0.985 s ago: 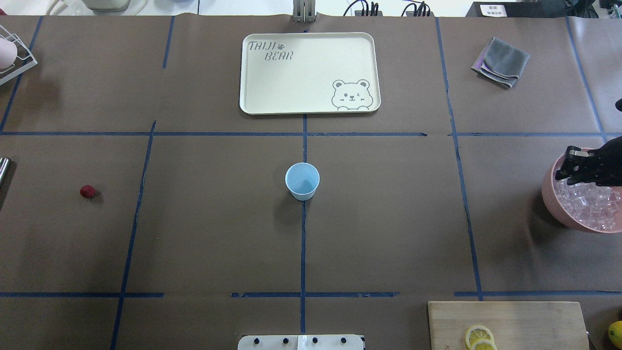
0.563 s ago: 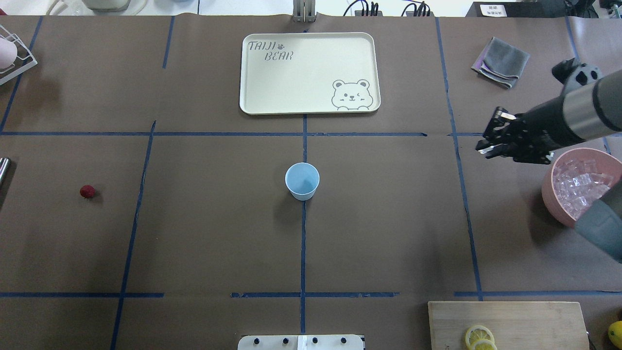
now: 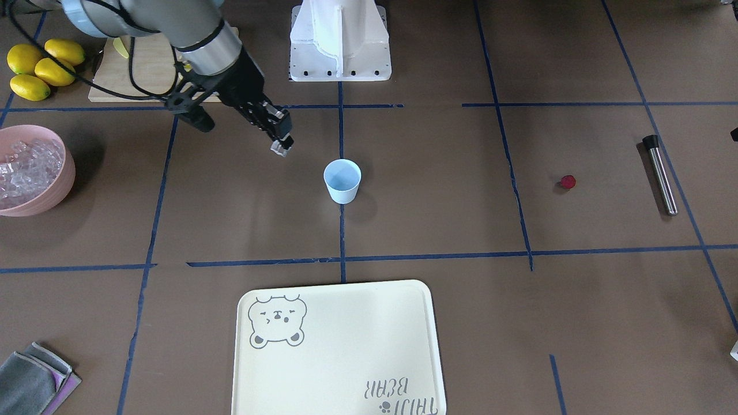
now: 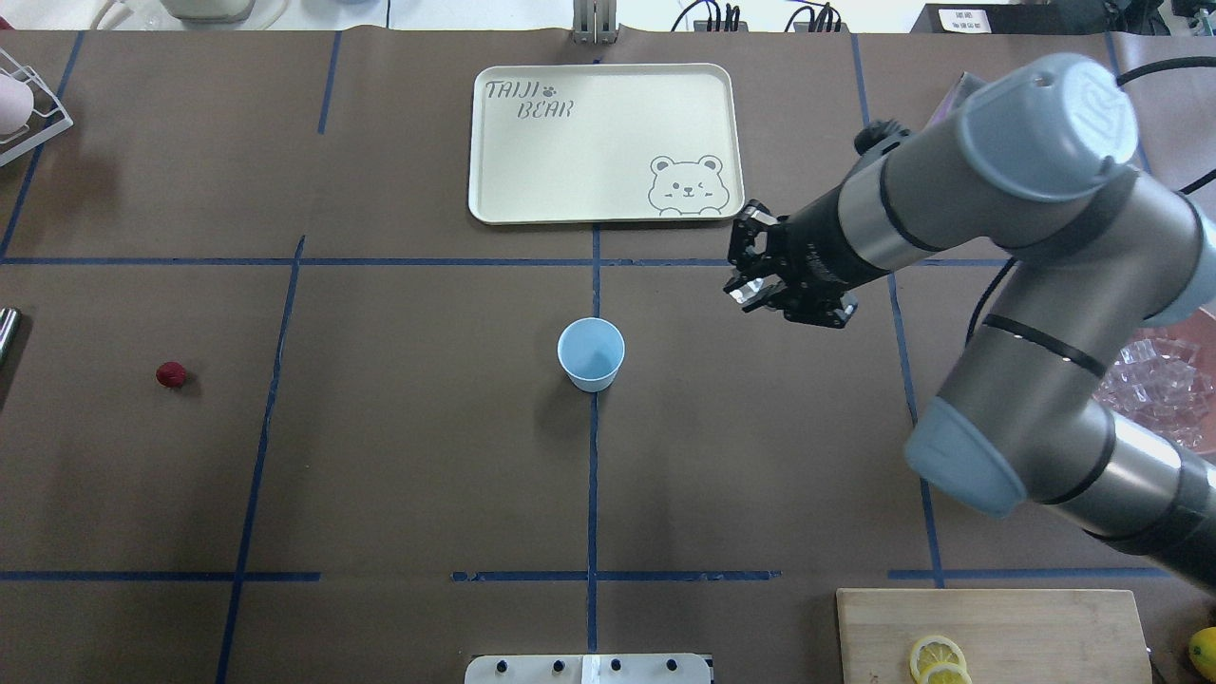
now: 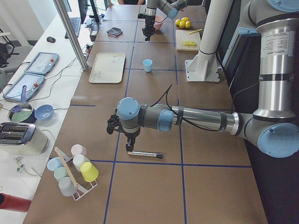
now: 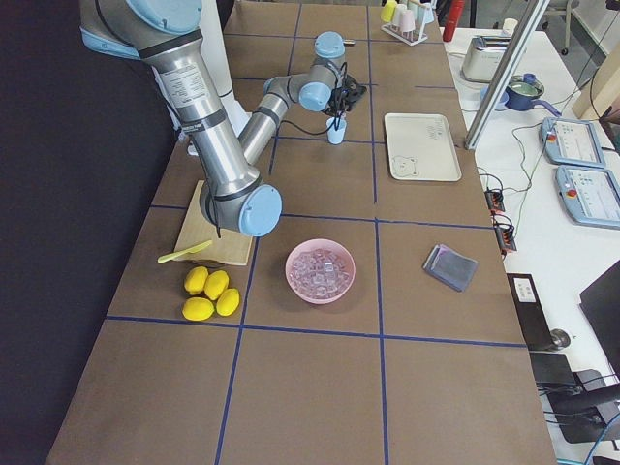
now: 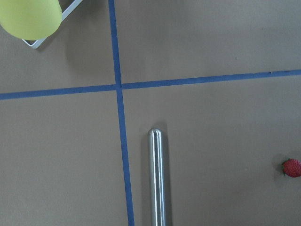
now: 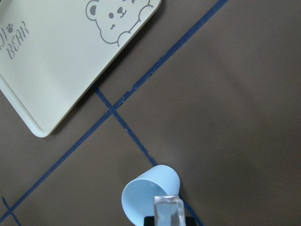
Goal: Mash ice and strawberries in cup
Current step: 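Carry the ice with the right gripper over the blue cup and release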
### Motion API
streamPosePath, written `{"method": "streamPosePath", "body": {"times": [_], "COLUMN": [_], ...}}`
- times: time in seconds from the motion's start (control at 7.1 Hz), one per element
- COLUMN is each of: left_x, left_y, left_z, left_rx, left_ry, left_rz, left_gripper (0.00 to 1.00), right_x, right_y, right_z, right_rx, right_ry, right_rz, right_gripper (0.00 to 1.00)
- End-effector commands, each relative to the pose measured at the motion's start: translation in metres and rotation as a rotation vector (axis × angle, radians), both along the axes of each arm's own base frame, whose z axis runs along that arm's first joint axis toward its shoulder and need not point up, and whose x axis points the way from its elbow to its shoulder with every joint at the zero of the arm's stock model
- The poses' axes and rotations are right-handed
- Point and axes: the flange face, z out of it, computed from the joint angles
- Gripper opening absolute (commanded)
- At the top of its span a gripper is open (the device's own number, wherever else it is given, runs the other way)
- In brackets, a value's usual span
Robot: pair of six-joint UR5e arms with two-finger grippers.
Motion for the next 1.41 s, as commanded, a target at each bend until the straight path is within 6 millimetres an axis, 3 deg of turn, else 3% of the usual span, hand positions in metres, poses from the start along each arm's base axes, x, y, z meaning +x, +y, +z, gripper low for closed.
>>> {"method": "streamPosePath", "body": {"times": [0.0, 0.14, 0.56, 0.7, 0.99, 1.27], "left_x": [0.003, 0.003, 0.004, 0.004, 0.004, 0.004], "left_y": [-0.001, -0.001, -0.001, -0.001, -0.001, -0.001], "left_z": [-0.005, -0.005, -0.005, -0.005, -0.005, -0.003], "left_rx": [0.035, 0.034, 0.031, 0.031, 0.031, 0.028], "left_ry": [0.003, 0.003, 0.003, 0.003, 0.003, 0.002], "left_rz": [0.007, 0.006, 0.006, 0.006, 0.006, 0.006], "left_gripper": [1.00, 1.00, 1.00, 1.00, 1.00, 1.00], "right_x": [-0.075, -0.093, -0.109, -0.111, -0.124, -0.122], "right_y": [0.003, 0.009, 0.011, 0.011, 0.020, 0.023], "right_z": [-0.035, -0.032, -0.019, -0.019, -0.015, -0.018], "right_rx": [-0.025, -0.026, -0.017, -0.016, -0.009, -0.002], "right_ry": [0.021, 0.042, 0.076, 0.079, 0.094, 0.087], "right_rz": [0.030, 0.031, 0.033, 0.032, 0.026, 0.021], "right_gripper": [0.02, 0.02, 0.03, 0.09, 0.99, 0.99]}}
